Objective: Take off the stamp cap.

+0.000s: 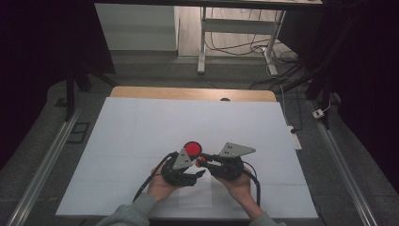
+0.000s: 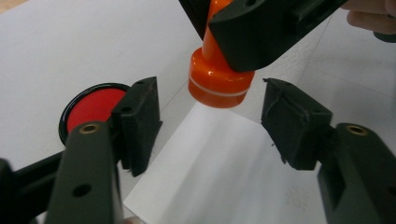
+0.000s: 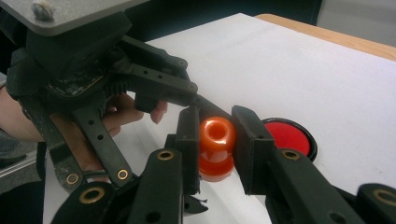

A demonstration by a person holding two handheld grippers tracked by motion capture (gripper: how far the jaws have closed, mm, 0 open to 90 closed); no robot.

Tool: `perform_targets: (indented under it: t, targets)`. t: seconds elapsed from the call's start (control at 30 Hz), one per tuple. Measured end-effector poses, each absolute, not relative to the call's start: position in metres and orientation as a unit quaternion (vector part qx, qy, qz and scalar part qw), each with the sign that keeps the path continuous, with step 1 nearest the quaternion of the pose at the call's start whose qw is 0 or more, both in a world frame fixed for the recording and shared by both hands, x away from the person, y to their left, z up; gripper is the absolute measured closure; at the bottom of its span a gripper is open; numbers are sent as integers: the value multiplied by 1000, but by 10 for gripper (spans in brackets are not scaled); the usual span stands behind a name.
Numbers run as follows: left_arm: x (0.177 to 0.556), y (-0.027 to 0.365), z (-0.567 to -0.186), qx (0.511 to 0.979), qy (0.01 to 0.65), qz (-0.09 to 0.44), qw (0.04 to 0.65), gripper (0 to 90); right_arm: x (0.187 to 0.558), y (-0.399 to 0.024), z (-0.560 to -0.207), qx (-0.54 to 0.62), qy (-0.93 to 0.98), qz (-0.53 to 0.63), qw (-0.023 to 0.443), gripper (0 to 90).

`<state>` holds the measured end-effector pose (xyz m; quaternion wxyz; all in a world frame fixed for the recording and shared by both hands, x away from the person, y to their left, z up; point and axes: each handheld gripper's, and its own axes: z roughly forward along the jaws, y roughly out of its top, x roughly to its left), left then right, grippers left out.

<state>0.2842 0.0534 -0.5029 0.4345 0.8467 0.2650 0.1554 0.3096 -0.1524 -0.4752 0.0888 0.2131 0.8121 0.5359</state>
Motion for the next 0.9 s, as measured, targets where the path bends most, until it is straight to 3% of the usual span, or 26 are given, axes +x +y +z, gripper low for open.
perform_targets:
  t: [0.37, 0.9]
  targets:
    - [283, 52, -503, 849, 254, 162, 435, 524, 309, -152, -476, 214, 813, 534, 88, 722]
    - [282, 50, -504, 849, 253, 178, 428, 622, 309, -152, -476, 214, 814, 534, 86, 722]
